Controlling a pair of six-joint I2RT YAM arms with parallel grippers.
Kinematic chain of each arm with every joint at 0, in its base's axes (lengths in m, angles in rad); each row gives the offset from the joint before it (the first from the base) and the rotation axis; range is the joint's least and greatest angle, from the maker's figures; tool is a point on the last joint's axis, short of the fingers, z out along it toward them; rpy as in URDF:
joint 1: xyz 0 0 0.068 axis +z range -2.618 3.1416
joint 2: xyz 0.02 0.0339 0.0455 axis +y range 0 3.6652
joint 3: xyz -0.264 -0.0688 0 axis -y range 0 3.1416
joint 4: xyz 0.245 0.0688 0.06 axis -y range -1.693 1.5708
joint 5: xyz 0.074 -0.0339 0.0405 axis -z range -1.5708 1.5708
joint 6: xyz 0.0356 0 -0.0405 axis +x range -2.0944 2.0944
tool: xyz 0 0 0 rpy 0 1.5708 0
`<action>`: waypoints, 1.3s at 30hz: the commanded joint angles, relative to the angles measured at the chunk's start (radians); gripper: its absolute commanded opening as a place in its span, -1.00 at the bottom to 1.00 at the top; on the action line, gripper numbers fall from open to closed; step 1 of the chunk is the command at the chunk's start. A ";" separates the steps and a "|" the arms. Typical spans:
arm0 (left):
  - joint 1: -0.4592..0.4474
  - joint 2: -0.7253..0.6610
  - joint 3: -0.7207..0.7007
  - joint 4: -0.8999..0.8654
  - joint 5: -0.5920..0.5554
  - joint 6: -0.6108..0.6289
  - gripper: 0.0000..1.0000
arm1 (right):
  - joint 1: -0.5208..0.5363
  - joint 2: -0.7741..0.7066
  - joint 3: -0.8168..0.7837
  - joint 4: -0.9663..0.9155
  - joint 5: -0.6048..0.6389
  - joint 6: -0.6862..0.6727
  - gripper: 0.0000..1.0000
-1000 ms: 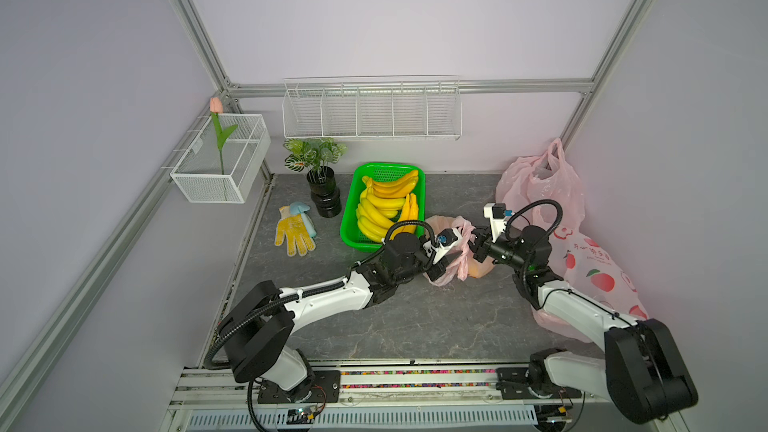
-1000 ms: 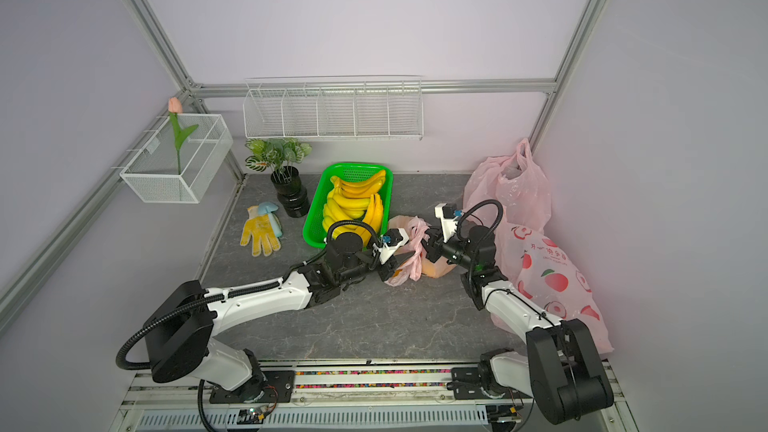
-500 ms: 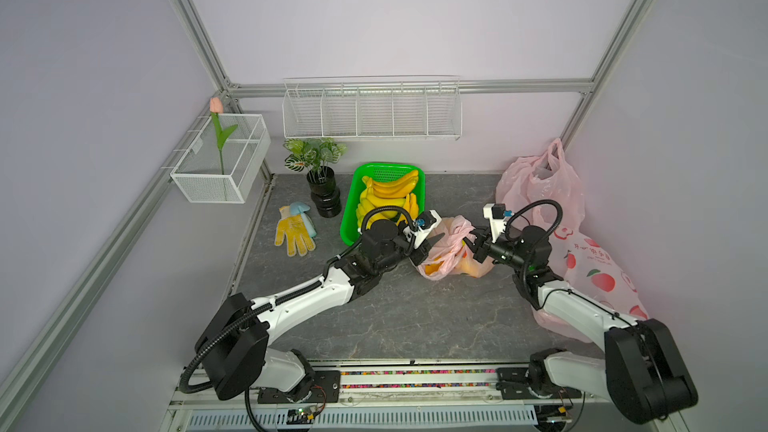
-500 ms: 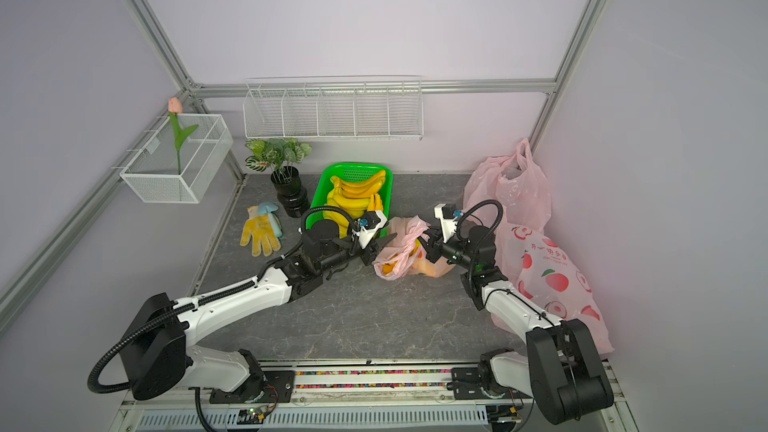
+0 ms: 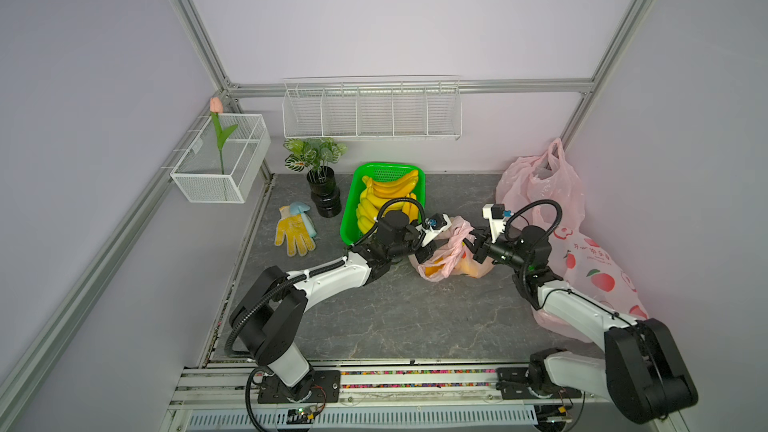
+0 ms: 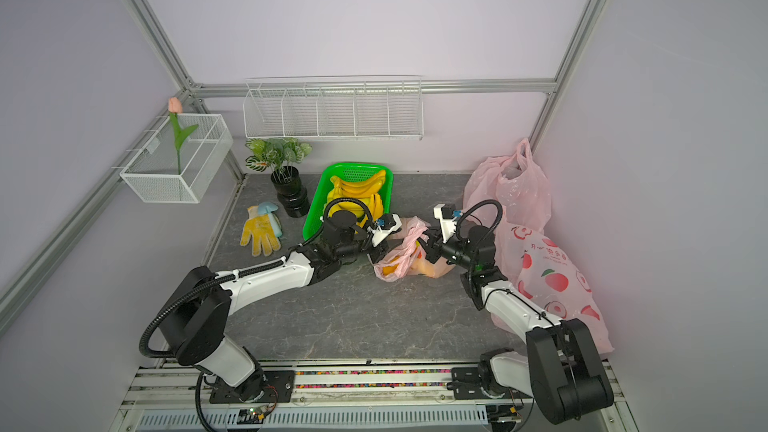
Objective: Place the banana into a plastic bag & tie a knot
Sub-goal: Tie the plastic bag at the center of the board.
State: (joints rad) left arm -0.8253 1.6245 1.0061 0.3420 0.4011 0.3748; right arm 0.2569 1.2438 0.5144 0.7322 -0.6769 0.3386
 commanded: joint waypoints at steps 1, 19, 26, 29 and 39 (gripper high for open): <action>-0.037 -0.026 -0.032 0.053 0.044 0.061 -0.24 | 0.006 0.016 0.016 0.044 -0.031 0.013 -0.87; -0.083 -0.025 -0.034 0.117 -0.205 0.089 -0.44 | 0.036 0.019 0.021 -0.053 -0.024 -0.057 -0.87; -0.084 -0.032 -0.028 0.123 -0.193 0.071 -0.66 | 0.051 0.022 0.032 -0.096 0.002 -0.087 -0.87; -0.083 -0.035 -0.016 0.103 -0.195 0.056 -0.79 | 0.051 0.018 0.032 -0.110 0.017 -0.094 -0.87; -0.083 -0.054 0.001 0.022 -0.197 0.040 -1.00 | 0.052 -0.026 0.026 -0.174 0.107 -0.118 -0.71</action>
State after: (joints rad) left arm -0.9062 1.6119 0.9817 0.3668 0.2092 0.4259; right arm 0.3058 1.2495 0.5339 0.5949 -0.6117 0.2462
